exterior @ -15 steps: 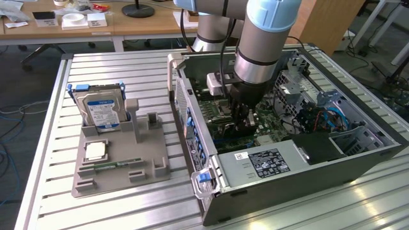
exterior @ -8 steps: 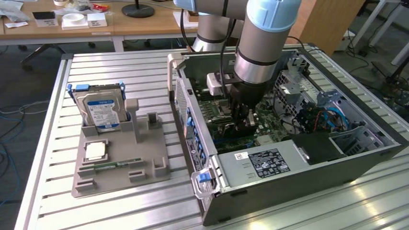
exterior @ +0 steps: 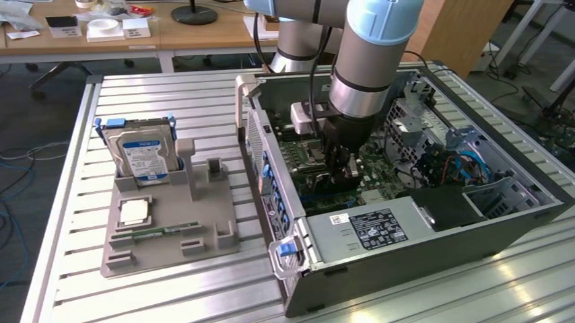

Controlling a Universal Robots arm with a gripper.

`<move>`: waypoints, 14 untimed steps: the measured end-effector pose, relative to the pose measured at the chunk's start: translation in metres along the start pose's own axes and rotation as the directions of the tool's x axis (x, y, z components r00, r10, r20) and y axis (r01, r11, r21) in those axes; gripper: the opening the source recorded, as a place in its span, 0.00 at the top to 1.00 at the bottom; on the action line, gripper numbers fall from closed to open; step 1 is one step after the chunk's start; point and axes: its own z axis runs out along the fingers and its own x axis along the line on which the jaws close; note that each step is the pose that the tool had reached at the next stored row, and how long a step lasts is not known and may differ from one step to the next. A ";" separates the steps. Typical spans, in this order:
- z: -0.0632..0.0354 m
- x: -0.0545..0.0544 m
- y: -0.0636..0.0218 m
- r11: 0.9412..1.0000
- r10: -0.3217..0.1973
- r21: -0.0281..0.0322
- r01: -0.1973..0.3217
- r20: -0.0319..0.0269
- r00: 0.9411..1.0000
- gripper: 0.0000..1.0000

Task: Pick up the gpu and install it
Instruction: 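Insert the gpu into the slot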

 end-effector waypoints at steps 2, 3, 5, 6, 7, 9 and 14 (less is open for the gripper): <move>0.0000 0.000 0.0000 1.000 0.000 0.000 0.000 0.000 1.000 0.73; 0.0000 0.000 0.0000 1.000 0.000 0.000 0.000 0.000 1.000 0.73; 0.0000 0.000 0.0000 1.000 0.000 0.000 0.000 0.000 1.000 0.73; 0.0000 0.000 0.0000 1.000 0.000 0.000 0.000 0.000 1.000 0.73; 0.0000 0.000 0.0000 1.000 0.000 0.000 0.000 0.000 1.000 0.73; 0.0000 0.000 0.0000 1.000 0.000 0.000 0.000 0.000 1.000 0.73; -0.0011 0.000 -0.0001 1.000 0.000 0.001 0.000 0.001 1.000 0.73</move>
